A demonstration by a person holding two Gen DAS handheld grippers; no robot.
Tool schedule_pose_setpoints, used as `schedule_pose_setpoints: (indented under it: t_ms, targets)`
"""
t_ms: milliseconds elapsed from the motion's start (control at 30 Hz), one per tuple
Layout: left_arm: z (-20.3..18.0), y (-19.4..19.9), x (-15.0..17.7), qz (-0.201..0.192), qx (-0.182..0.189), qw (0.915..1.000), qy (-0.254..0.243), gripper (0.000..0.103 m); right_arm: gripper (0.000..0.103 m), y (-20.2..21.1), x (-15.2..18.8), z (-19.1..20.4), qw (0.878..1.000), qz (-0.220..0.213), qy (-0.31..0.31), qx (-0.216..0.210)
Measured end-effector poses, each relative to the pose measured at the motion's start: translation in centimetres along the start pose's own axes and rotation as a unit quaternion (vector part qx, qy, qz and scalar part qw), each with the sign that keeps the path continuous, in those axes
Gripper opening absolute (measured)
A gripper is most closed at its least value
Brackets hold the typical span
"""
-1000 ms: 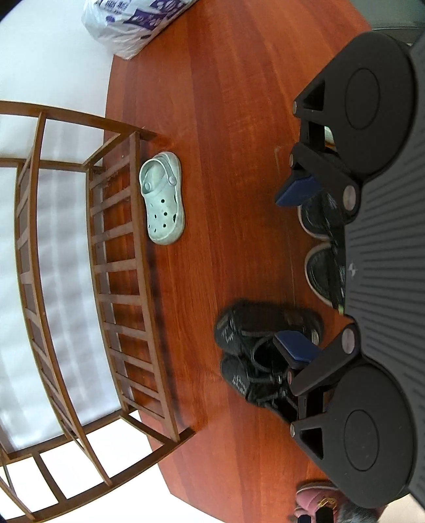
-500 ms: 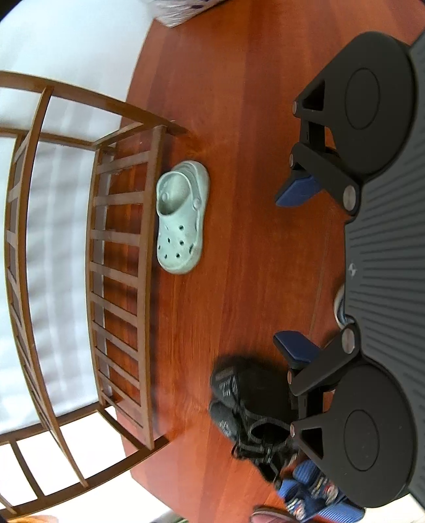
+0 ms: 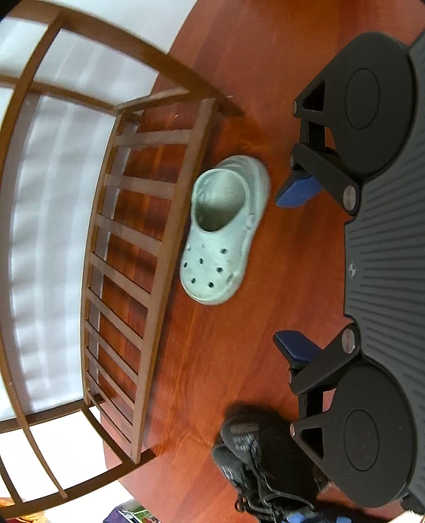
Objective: Organize scattered shoes
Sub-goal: 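Move the open right tool toward the mint green clog, then grasp the mint green clog by its heel with the right tool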
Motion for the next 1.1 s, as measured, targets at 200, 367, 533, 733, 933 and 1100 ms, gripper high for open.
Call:
schedule_pose_setpoints:
  t_ms: [200,367,533,733,933,1100]
  targets:
    - [-0.5,0.0,-0.1,0.000,-0.012,0.9999,0.005,0.091,0.082,-3.0,-1.6,-0.3,1.000,-0.006,0.018,0.003]
    - [-0.7,-0.2,-0.1,0.003,-0.020,0.9997,0.012,0.091,0.080,-5.4,-2.6,-0.8,1.000,-0.004,0.026,0.006]
    - [-0.7,-0.3,0.0,0.003,-0.022,0.9995,0.021,0.091,0.072,-6.3,-2.7,-0.5,1.000,0.004,0.030,-0.007]
    - [-1.0,-0.2,-0.1,-0.002,-0.020,0.9994,0.029,0.091,0.062,-4.8,-2.4,1.3,0.998,0.012,0.018,-0.064]
    - [-1.5,0.0,0.0,-0.005,-0.021,0.9994,0.028,0.091,0.043,-6.0,-2.1,1.9,0.998,0.023,0.046,-0.042]
    - [-1.5,0.2,0.2,-0.006,-0.023,0.9992,0.031,0.091,0.017,-4.8,-1.3,1.3,0.999,0.017,0.032,-0.034]
Point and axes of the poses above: each gripper's, at about its wrist camera, not at the fingertips, and y roughly against the way its jaws point, z to its left, x to its underside, the point moved 7 cm from there along -y, roughly the way its jaws point, and after that the axes turned 1 degree about -z, right-handed, at the moved point
